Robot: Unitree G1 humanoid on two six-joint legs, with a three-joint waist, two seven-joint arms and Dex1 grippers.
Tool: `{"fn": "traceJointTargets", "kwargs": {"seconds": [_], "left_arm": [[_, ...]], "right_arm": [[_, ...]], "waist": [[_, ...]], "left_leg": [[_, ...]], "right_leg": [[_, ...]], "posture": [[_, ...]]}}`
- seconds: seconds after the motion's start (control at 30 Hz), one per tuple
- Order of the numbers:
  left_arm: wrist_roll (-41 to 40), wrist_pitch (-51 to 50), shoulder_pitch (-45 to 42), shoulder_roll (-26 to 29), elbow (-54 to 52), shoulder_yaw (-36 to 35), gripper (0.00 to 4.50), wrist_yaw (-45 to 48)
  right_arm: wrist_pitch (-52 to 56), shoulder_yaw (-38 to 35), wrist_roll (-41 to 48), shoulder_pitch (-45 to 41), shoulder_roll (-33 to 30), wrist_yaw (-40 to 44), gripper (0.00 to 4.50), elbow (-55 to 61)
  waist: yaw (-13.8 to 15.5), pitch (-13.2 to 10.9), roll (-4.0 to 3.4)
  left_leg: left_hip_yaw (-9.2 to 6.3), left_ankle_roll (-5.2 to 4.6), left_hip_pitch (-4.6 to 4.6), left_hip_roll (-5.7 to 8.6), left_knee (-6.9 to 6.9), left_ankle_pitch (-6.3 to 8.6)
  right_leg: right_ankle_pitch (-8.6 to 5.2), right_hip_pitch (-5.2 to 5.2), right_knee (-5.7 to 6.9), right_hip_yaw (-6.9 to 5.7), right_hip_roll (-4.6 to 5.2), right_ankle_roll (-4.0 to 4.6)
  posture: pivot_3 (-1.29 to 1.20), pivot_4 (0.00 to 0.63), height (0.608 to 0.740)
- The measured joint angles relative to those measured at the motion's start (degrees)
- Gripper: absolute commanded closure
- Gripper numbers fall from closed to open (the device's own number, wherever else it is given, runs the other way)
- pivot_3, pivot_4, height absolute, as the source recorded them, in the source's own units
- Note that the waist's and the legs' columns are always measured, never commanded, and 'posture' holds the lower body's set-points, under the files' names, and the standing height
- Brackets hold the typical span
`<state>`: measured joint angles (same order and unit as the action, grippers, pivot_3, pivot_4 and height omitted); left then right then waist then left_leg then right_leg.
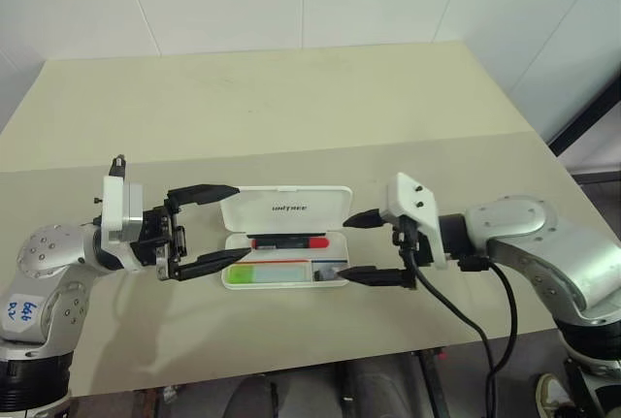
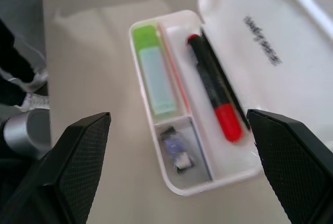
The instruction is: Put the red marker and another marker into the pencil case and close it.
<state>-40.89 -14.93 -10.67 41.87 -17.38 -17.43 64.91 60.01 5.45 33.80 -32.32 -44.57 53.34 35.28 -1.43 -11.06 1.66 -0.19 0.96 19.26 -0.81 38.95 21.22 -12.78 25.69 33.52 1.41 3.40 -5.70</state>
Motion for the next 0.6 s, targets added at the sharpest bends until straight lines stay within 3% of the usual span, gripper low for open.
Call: {"fn": "traceJointTargets", "kwargs": {"seconds": [0.27,0.43,0.6], "left_arm": [[2.44,0.12,-7.42,-0.11,4.98,0.43,0.00,-3.79],[5.71,1.60,-13.97,-0.65,12.59,0.89,0.00,-6.90],[9.90,1.24,-16.10,-1.25,19.02,1.35,0.00,-12.60]], "right_arm": [[-2.37,-14.25,2.86,4.42,-0.42,-3.91,0.07,-0.99],[-9.37,-19.72,4.06,20.18,-0.50,-0.89,0.07,1.48],[-19.13,-27.53,5.41,29.48,-0.16,3.16,0.07,3.31]], "waist": [[0.36,0.00,0.00],[1.51,-0.01,-0.01],[1.40,-0.01,-0.01]], "left_leg": [[0.20,0.00,0.07,-0.02,-0.01,0.00],[0.13,0.00,0.21,0.00,-0.03,0.00],[0.28,-0.02,0.09,0.03,0.04,0.01]], "right_leg": [[0.01,-0.11,0.04,-0.22,-0.01,-0.02],[0.02,-0.11,-0.01,-0.37,-0.03,-0.05],[0.11,-0.22,-0.03,-0.29,0.02,-0.20]], "posture": [[0.00,0.150,0.740],[0.00,0.150,0.740],[0.00,0.150,0.740]]}}
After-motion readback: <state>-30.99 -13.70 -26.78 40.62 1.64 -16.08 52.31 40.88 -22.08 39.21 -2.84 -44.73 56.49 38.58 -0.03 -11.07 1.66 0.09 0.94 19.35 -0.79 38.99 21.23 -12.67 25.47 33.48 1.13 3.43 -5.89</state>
